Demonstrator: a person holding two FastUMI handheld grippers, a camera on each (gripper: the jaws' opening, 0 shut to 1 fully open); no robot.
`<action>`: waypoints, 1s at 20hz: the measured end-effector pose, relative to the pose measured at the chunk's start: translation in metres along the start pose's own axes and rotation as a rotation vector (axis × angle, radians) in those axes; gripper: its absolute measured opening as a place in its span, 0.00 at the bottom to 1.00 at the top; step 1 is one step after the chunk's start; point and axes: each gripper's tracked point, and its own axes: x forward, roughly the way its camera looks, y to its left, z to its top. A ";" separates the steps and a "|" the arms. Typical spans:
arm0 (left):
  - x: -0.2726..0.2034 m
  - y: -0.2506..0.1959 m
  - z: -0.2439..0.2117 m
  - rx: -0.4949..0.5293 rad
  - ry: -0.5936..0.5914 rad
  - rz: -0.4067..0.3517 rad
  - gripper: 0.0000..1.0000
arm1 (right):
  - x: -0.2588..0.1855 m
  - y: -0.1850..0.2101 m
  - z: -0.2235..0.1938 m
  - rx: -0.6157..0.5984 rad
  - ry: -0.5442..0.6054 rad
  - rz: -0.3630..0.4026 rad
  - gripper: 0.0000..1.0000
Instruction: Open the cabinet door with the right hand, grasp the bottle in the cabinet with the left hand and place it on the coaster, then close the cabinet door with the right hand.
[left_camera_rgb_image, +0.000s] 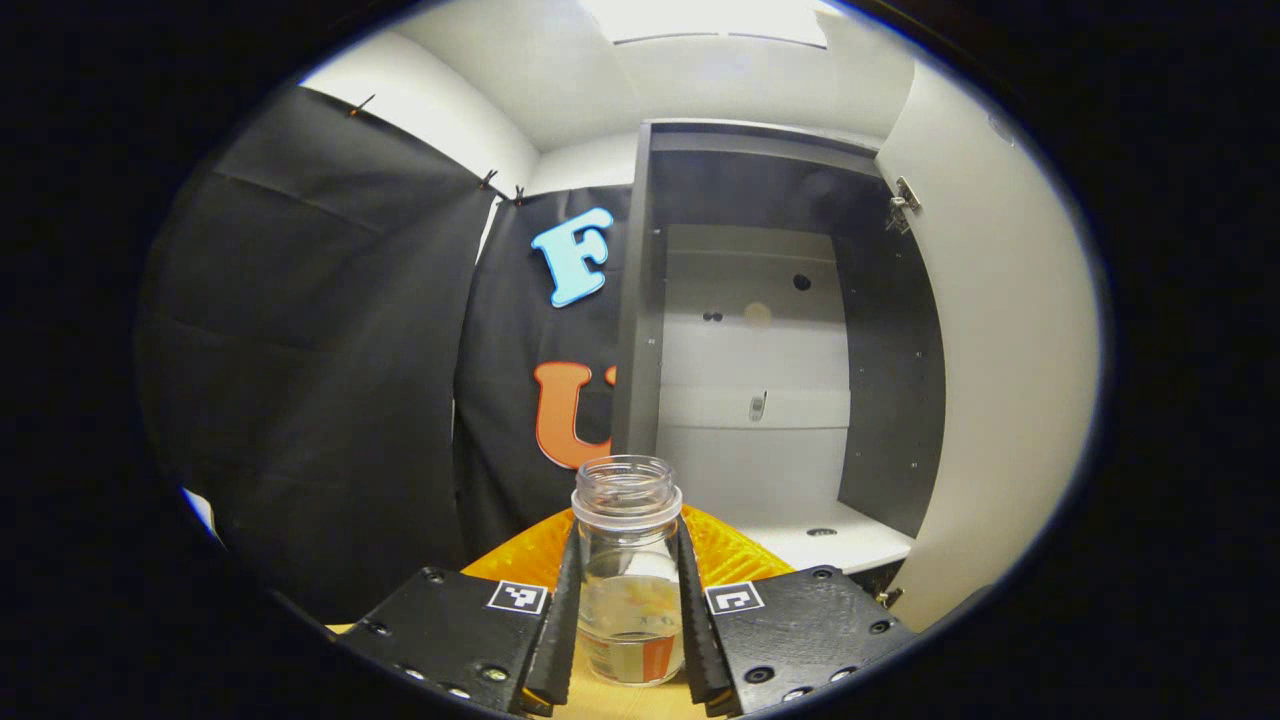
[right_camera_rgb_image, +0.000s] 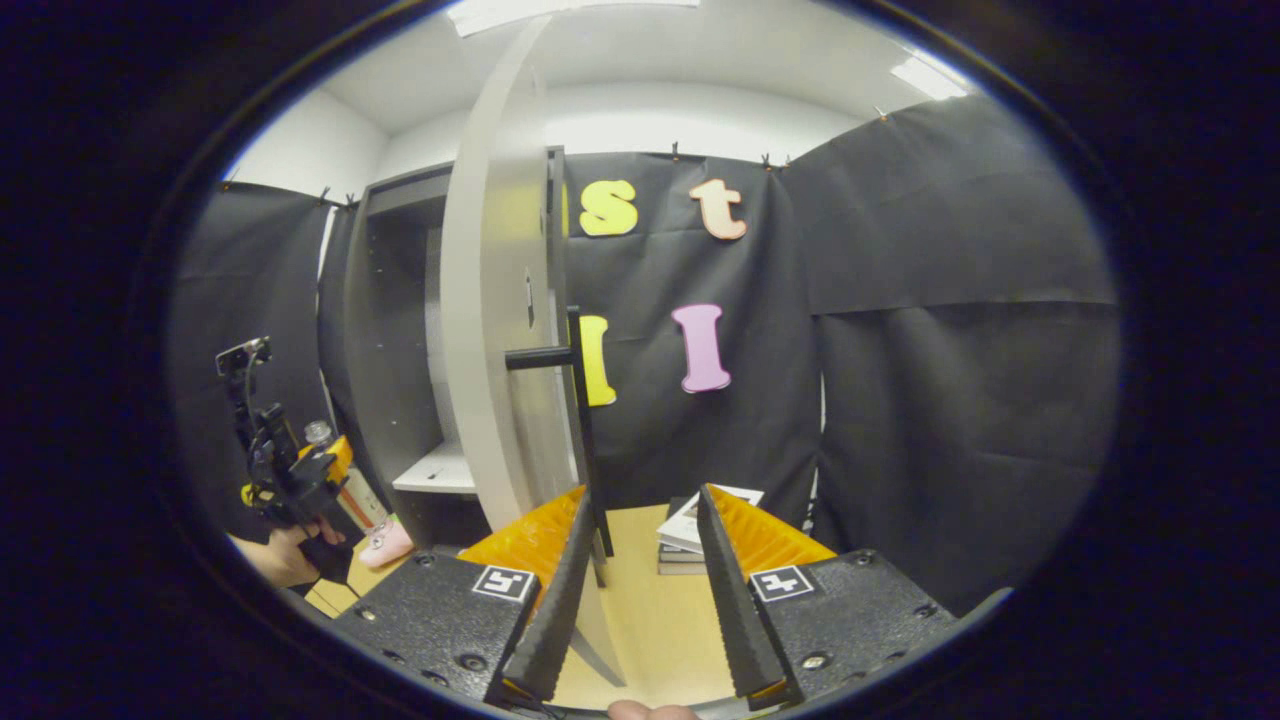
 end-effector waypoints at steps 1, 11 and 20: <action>-0.005 0.014 -0.009 -0.002 -0.004 0.020 0.43 | -0.007 0.001 -0.007 -0.001 0.010 -0.009 0.65; -0.046 0.108 -0.161 0.121 0.106 0.142 0.43 | -0.043 -0.065 -0.177 -0.280 0.367 -0.366 0.86; -0.047 0.139 -0.251 0.127 0.155 0.153 0.43 | -0.058 -0.054 -0.265 -0.441 0.668 -0.232 0.87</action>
